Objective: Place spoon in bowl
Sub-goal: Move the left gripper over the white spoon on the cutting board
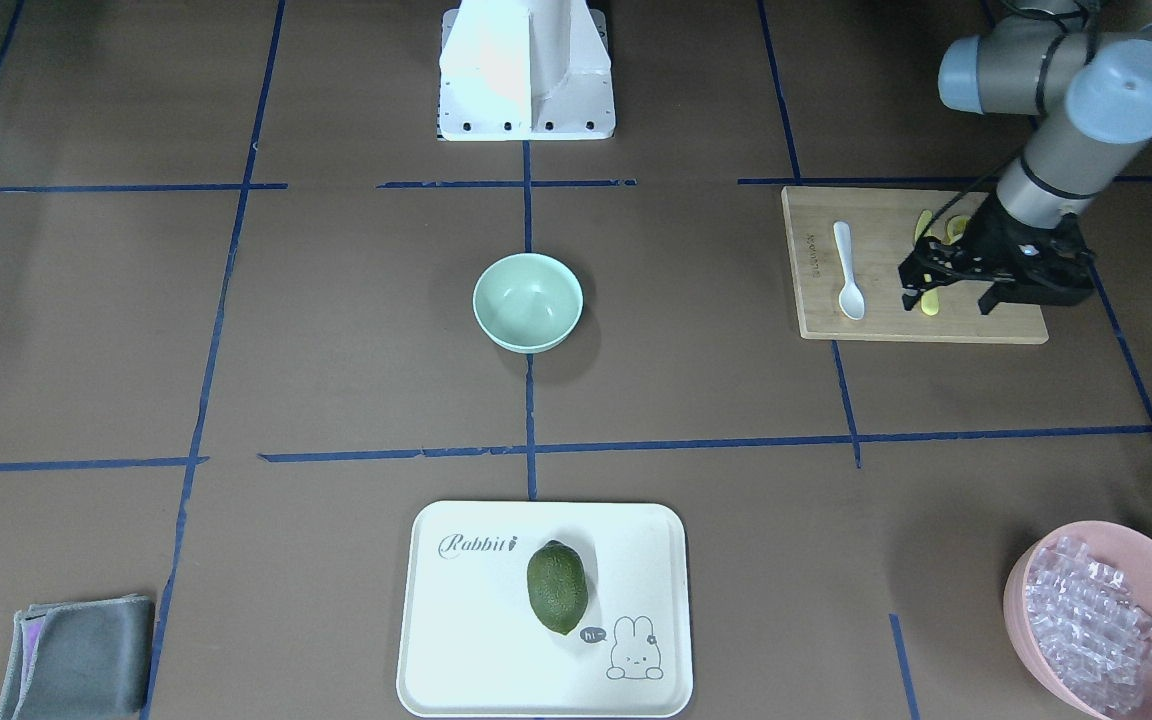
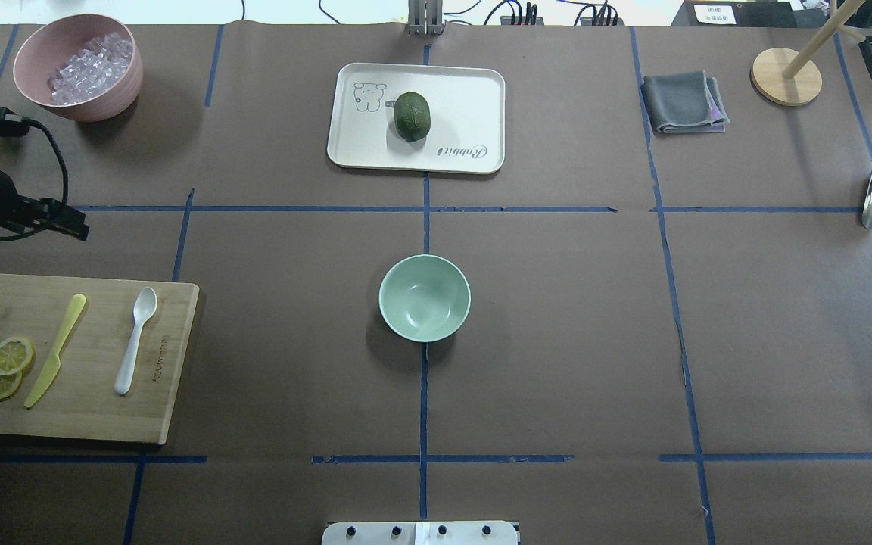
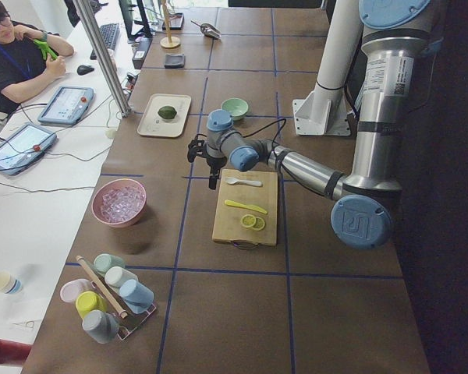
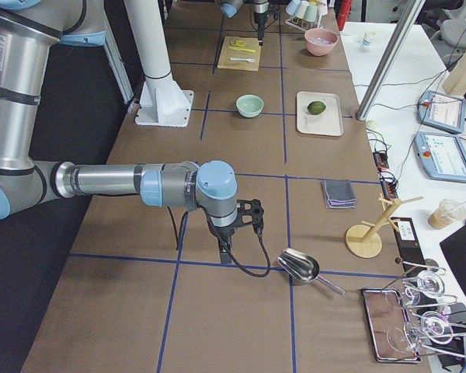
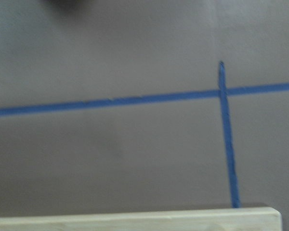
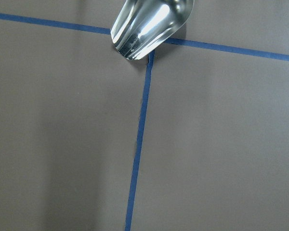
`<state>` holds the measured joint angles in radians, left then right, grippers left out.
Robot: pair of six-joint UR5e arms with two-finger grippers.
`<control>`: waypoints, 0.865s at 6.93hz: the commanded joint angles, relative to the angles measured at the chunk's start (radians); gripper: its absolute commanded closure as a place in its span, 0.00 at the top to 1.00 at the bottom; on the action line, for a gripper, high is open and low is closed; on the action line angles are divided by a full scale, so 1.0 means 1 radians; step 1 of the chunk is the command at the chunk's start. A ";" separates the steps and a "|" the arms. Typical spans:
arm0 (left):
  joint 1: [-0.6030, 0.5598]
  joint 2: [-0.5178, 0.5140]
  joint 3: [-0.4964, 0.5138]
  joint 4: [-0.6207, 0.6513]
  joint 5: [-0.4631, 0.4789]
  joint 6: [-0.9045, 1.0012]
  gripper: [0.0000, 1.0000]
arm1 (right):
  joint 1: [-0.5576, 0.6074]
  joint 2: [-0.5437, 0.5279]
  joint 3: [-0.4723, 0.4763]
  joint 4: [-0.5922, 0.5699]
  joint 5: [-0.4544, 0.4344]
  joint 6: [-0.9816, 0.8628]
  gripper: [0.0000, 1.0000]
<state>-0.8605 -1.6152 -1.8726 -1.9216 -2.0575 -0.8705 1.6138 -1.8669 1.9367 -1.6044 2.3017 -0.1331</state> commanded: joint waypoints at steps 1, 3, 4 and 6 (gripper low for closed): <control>0.122 0.032 -0.042 -0.007 0.036 -0.087 1.00 | 0.000 -0.001 -0.001 0.000 0.001 0.000 1.00; 0.168 0.057 -0.037 -0.007 0.036 -0.084 0.99 | 0.000 -0.001 -0.001 0.000 0.001 0.000 1.00; 0.173 0.057 -0.034 -0.008 0.036 -0.082 0.92 | 0.000 -0.001 -0.001 0.000 0.001 0.000 1.00; 0.179 0.051 -0.022 -0.007 0.031 -0.075 0.74 | 0.000 -0.001 -0.001 0.000 0.001 -0.002 1.00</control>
<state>-0.6875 -1.5618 -1.9008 -1.9286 -2.0236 -0.9495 1.6137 -1.8679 1.9358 -1.6045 2.3025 -0.1344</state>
